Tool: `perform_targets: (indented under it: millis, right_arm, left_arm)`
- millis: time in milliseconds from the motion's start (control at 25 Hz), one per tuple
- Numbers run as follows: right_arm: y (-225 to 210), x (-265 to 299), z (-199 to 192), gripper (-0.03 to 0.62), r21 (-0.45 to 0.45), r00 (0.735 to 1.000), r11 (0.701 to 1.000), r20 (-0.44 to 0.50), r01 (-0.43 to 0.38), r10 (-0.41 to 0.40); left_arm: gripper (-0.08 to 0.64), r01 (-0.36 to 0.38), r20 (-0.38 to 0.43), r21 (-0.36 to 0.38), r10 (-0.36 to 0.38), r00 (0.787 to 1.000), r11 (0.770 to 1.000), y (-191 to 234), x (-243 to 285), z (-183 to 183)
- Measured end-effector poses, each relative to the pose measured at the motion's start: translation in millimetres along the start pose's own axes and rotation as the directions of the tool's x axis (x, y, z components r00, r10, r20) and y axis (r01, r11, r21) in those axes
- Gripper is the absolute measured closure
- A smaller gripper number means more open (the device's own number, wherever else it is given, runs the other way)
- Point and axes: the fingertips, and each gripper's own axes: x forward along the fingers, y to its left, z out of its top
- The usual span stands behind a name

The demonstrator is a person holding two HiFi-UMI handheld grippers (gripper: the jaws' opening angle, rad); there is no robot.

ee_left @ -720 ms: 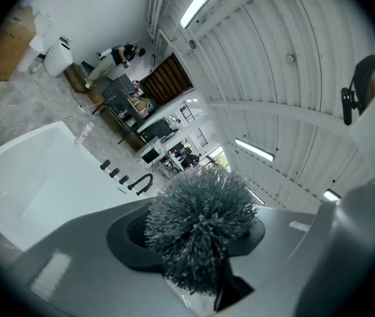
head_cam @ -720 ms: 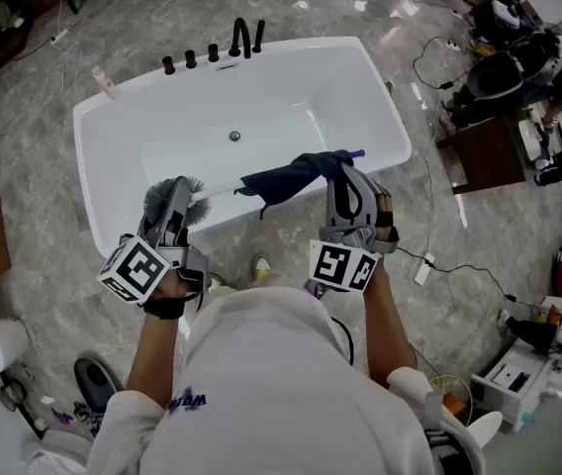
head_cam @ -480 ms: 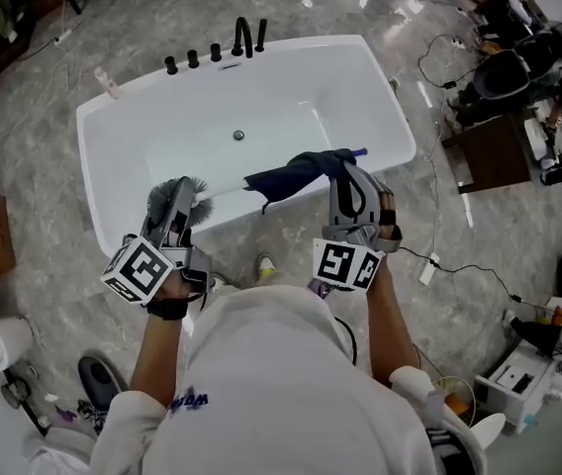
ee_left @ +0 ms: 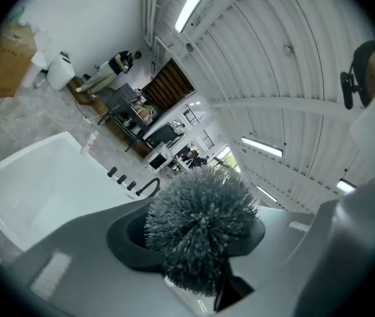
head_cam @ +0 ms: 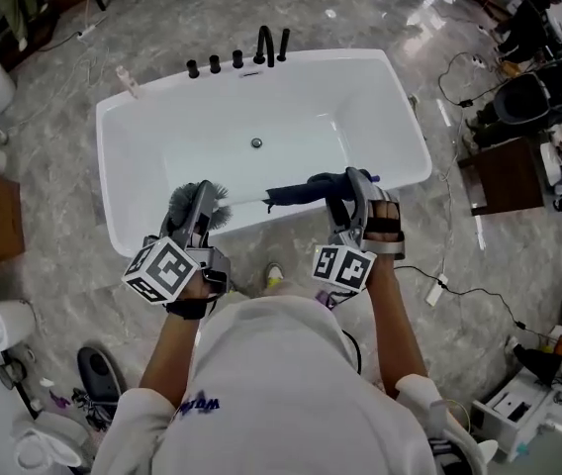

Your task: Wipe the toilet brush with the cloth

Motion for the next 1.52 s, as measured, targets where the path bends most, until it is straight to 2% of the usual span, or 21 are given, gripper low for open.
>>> perform_targets:
  millis: [160,240,320,360,400,480,560,600,640,720,800,880,1000,1080,1280,1520]
  right_arm:
    - [-21,31,3,0.460,-0.015,0.994,0.997,0.081,0.079,-0.078]
    - [-10,38,28,0.467,-0.029,0.988,0.999,0.154,0.030,-0.025]
    - [15,41,77,0.465,-0.049,0.964,0.997,0.254,-0.062,0.072]
    - [28,45,113,0.463,-0.073,0.943,0.994,0.317,-0.084,0.103]
    - [41,50,156,0.462,-0.106,0.915,0.991,0.385,-0.086,0.121]
    - [72,47,248,0.454,-0.167,0.845,0.982,0.509,-0.087,0.162]
    - [103,23,323,0.441,-0.178,0.777,0.970,0.581,-0.168,0.242]
    - [117,6,351,0.423,-0.168,0.748,0.960,0.601,-0.224,0.280]
    - [131,-10,375,0.403,-0.159,0.726,0.952,0.618,-0.262,0.303]
    - [155,-35,421,0.400,-0.165,0.696,0.950,0.650,-0.265,0.307]
    - [176,-54,471,0.411,-0.204,0.667,0.954,0.683,-0.218,0.298]
    - [190,-73,525,0.424,-0.248,0.639,0.953,0.709,-0.173,0.300]
    - [213,-109,595,0.437,-0.310,0.601,0.942,0.732,-0.127,0.322]
    - [227,-131,633,0.439,-0.336,0.585,0.938,0.745,-0.086,0.321]
    - [239,-161,697,0.439,-0.342,0.550,0.938,0.774,-0.054,0.314]
    - [252,-170,761,0.439,-0.342,0.497,0.938,0.805,-0.055,0.322]
  left_arm:
    - [0.368,-0.108,0.070,0.014,0.107,0.992,0.994,6,-9,6]
    - [0.369,-0.186,0.110,-0.002,0.185,0.977,0.983,21,-32,12]
    - [0.368,-0.296,0.176,-0.042,0.299,0.938,0.954,46,-79,26]
    - [0.368,-0.355,0.223,-0.066,0.360,0.906,0.933,62,-107,37]
    - [0.368,-0.412,0.276,-0.095,0.422,0.864,0.906,81,-137,51]
    - [0.368,-0.514,0.379,-0.178,0.540,0.751,0.839,119,-205,76]
    - [0.368,-0.569,0.456,-0.281,0.629,0.629,0.773,151,-274,88]
    - [0.368,-0.579,0.483,-0.324,0.657,0.580,0.749,163,-306,91]
    - [0.368,-0.582,0.503,-0.355,0.674,0.541,0.732,174,-334,94]
    - [0.367,-0.578,0.535,-0.390,0.687,0.492,0.717,194,-384,103]
    - [0.365,-0.564,0.557,-0.415,0.689,0.464,0.714,212,-428,113]
    - [0.364,-0.546,0.569,-0.441,0.692,0.445,0.713,231,-468,124]
    - [0.364,-0.528,0.573,-0.469,0.699,0.428,0.708,261,-529,138]
    - [0.365,-0.505,0.582,-0.488,0.697,0.419,0.711,281,-565,147]
    - [0.364,-0.479,0.617,-0.495,0.681,0.394,0.725,304,-615,174]
    - [0.364,-0.483,0.655,-0.503,0.681,0.327,0.717,332,-648,208]
